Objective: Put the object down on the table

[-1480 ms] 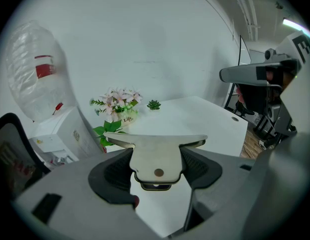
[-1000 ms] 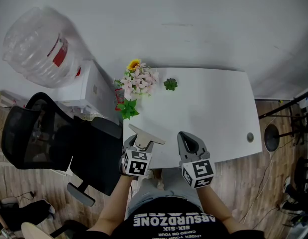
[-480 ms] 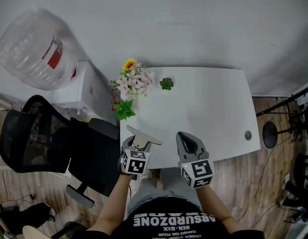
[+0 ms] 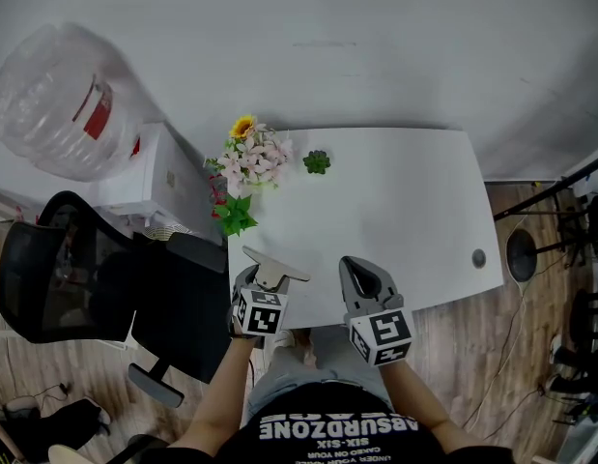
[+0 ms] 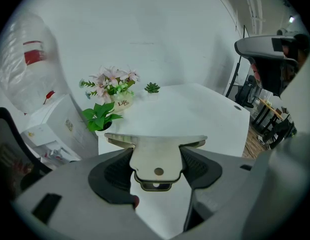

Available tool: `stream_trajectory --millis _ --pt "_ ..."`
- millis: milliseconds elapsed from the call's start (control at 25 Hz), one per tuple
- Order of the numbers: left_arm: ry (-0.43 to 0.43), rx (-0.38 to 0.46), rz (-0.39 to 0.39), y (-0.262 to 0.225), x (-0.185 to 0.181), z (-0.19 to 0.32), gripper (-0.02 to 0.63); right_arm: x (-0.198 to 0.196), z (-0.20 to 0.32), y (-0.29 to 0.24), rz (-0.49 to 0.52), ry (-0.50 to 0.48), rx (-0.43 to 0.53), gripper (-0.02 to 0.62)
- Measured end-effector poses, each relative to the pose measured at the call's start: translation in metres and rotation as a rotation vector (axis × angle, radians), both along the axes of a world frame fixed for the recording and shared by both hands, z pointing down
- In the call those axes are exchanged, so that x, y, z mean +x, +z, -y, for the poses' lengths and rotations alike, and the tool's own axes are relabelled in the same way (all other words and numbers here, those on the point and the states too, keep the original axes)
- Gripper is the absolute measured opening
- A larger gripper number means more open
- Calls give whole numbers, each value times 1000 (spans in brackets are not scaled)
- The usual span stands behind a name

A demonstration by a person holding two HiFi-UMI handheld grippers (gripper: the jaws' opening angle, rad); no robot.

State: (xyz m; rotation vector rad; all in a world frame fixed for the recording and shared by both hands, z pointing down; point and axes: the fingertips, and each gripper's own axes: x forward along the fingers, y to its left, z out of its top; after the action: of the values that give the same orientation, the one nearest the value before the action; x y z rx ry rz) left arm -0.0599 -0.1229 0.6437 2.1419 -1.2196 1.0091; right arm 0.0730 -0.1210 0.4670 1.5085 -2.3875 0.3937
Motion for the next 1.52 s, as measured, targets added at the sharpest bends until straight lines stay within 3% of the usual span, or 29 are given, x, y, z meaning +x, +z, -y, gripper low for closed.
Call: stream_trajectory --millis 1520 --pt "65 -103 64 51 10 4 291 17 -5 16 -18 50 -49 -2"
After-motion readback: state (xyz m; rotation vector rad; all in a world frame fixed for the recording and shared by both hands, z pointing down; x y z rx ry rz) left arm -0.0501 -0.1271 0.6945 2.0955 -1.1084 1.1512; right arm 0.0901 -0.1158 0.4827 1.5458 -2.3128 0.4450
